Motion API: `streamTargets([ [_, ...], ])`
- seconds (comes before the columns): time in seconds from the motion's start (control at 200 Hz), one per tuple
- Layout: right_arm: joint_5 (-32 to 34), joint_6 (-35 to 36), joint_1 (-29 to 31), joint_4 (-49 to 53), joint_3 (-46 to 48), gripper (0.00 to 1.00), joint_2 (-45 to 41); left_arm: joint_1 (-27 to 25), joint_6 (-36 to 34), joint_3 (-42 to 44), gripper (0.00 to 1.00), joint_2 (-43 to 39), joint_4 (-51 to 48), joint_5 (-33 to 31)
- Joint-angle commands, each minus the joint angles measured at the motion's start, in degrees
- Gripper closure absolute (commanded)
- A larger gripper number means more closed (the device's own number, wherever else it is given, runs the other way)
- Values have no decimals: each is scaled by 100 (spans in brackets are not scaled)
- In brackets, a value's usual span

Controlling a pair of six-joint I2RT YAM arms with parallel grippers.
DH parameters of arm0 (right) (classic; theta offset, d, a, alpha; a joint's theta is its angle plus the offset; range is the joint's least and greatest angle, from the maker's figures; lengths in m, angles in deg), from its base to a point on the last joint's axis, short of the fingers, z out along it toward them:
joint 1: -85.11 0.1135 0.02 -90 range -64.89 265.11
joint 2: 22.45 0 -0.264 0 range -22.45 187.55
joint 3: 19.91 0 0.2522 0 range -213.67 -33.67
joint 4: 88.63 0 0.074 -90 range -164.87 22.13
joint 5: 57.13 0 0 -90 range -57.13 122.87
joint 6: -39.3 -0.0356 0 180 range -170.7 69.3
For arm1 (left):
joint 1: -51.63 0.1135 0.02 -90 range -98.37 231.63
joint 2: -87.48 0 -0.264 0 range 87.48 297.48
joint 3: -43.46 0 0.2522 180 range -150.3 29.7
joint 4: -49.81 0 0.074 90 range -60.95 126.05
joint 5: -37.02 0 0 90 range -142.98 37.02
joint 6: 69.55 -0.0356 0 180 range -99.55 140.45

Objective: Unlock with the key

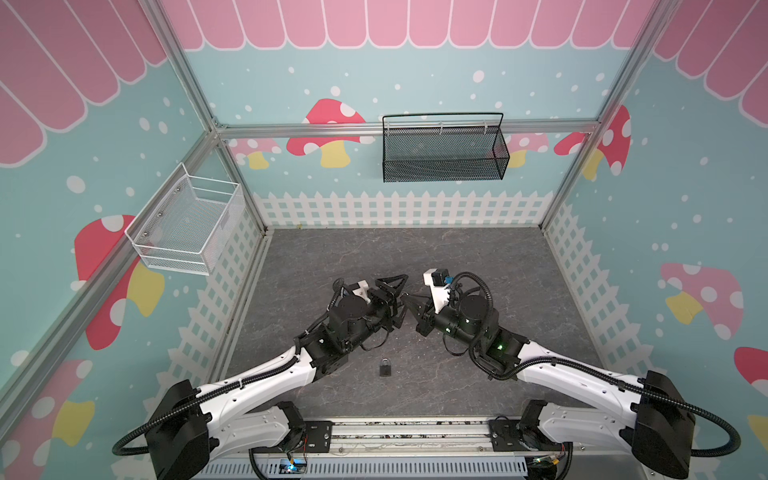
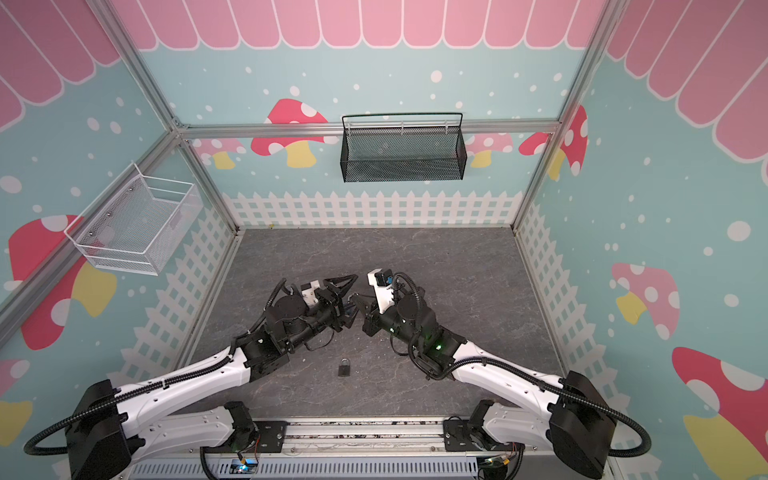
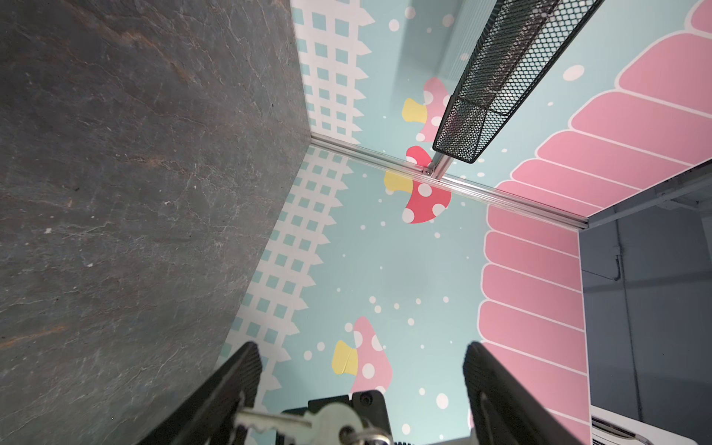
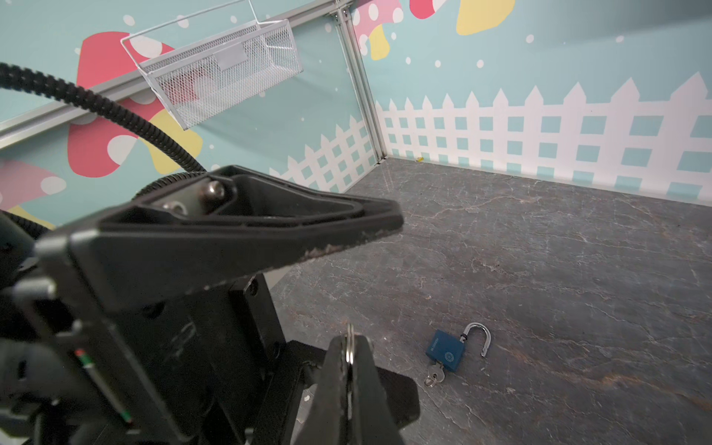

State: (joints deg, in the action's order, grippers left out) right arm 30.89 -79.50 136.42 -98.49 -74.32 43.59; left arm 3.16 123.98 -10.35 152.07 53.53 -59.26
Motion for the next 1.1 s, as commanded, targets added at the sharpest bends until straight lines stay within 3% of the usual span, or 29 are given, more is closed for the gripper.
streamTargets([
  [0.0,-117,1,-34,-160,19,100,-189,-22,278,184,24,-76,230,-336],
  [0.325,-140,25,-39,-108,118,100,-280,-22,336,272,42,-119,277,-523],
  [0.78,-295,141,-42,-345,-263,100,216,-22,367,206,34,-197,308,-430],
  [1.09,-312,86,-43,-115,-82,100,-96,-22,333,380,43,-435,207,-735],
])
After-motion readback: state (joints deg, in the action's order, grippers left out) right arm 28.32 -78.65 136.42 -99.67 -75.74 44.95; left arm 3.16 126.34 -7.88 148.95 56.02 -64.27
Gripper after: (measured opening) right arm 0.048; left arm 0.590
